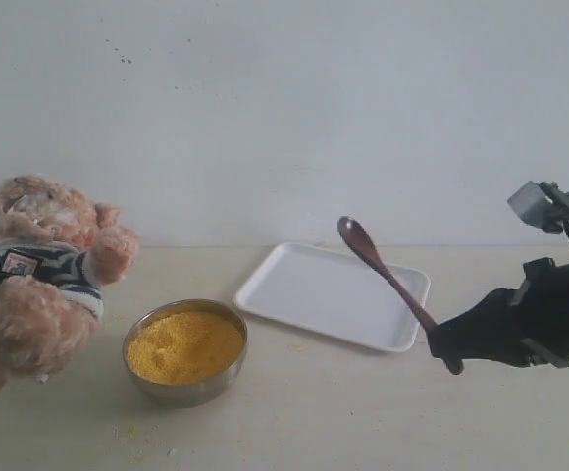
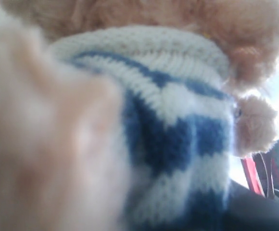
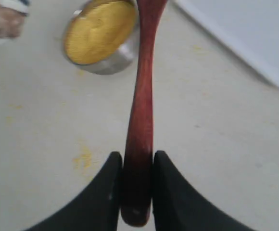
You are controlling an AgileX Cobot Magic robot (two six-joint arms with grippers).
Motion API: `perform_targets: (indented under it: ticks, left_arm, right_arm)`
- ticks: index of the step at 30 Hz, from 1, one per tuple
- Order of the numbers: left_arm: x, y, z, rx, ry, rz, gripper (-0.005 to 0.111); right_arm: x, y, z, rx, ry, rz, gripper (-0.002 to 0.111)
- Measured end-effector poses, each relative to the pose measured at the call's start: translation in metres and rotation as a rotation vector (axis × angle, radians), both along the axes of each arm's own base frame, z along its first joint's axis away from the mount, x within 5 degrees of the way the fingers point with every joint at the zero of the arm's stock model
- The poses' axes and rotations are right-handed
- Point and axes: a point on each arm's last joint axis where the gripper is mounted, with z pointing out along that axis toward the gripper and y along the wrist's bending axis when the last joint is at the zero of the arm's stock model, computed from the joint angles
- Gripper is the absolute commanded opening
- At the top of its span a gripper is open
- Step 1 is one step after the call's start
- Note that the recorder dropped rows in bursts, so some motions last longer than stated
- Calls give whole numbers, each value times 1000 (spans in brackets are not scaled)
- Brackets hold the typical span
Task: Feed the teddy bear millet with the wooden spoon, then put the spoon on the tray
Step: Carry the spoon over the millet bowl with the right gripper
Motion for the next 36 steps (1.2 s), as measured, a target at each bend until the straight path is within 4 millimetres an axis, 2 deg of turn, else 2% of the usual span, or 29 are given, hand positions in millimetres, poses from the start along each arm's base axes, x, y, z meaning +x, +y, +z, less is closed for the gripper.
perform_targets:
  ticks: [5, 17, 20, 22, 28, 33, 36]
  left_arm:
    - [-4, -2, -1, 5, 11, -59, 4]
    - [1, 11, -16, 204, 70, 52, 4]
    - [2, 12, -20, 205, 67, 51, 4]
    - [2, 11, -26, 182, 79, 38, 4]
    - [3, 8, -36, 115, 98, 14, 4]
    - [3, 7, -36, 101, 100, 16, 4]
    - [4, 8, -36, 91, 108, 24, 4]
  right_arm:
    - [-20, 25, 13, 129, 138, 216, 0]
    - [-49, 79, 14, 141, 369, 333, 0]
    - [-53, 98, 27, 99, 382, 386, 0]
    - [-49, 111, 39, 18, 342, 371, 0]
    - [-27, 154, 95, -371, 17, 237, 0]
    - [-6, 179, 106, -775, -148, 223, 0]
    - [4, 202, 110, -961, -307, 231, 0]
